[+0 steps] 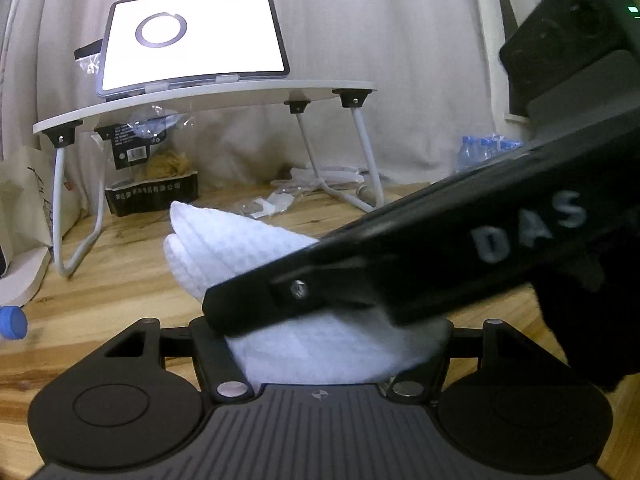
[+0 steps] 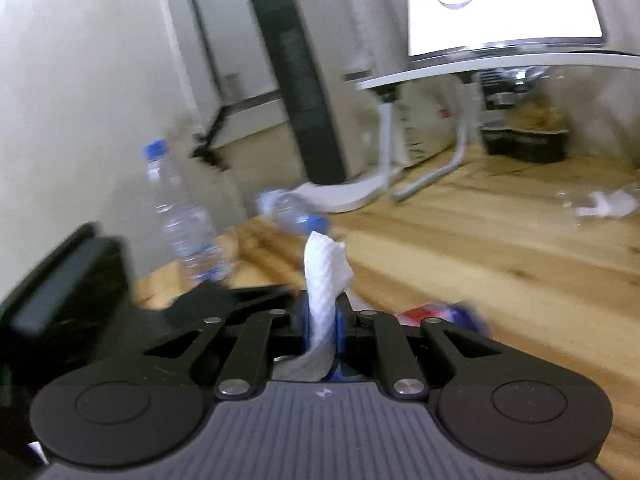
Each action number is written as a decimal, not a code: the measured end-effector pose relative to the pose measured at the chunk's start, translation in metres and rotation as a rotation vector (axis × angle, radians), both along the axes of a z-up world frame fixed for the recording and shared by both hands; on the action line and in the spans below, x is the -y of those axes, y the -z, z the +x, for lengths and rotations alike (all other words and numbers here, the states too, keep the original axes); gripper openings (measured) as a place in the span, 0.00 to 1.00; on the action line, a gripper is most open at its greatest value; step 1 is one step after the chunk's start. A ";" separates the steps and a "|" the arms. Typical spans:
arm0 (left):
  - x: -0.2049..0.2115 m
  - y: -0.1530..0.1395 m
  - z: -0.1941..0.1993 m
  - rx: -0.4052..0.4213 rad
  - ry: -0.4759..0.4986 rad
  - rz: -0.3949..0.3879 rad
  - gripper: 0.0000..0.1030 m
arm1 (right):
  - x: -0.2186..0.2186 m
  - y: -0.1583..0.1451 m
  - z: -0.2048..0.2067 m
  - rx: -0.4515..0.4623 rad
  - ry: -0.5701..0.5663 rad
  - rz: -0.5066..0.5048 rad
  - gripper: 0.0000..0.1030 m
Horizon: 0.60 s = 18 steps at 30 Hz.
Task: Clean container
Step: 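Wipe the can with the tissue in the right gripper while the left holds it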
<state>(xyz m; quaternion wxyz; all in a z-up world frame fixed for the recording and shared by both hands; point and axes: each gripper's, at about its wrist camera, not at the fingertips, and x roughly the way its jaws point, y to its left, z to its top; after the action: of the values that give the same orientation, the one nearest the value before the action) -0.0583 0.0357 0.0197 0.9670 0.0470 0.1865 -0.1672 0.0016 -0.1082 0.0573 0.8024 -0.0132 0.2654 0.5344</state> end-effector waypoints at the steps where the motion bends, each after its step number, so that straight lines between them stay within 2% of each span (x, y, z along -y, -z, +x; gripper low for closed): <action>1: 0.000 0.000 0.000 0.000 0.002 0.001 0.65 | -0.001 -0.001 -0.001 0.004 -0.002 -0.004 0.17; 3: 0.002 0.000 -0.001 0.000 0.009 0.005 0.65 | -0.002 -0.003 0.001 0.024 0.006 -0.018 0.17; 11: 0.002 0.000 -0.003 0.022 -0.001 -0.005 0.65 | -0.009 -0.004 0.019 0.245 0.160 -0.161 0.17; 15: -0.001 0.000 -0.001 0.016 -0.015 -0.020 0.65 | -0.003 -0.004 0.014 0.195 0.146 -0.114 0.17; 18: -0.001 0.000 -0.001 0.015 -0.016 -0.021 0.65 | -0.004 -0.006 -0.003 0.136 0.062 -0.075 0.17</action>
<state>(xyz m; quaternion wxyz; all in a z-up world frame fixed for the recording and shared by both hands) -0.0592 0.0368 0.0202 0.9701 0.0365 0.1776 -0.1612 -0.0016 -0.1045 0.0633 0.8336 -0.0716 0.2305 0.4969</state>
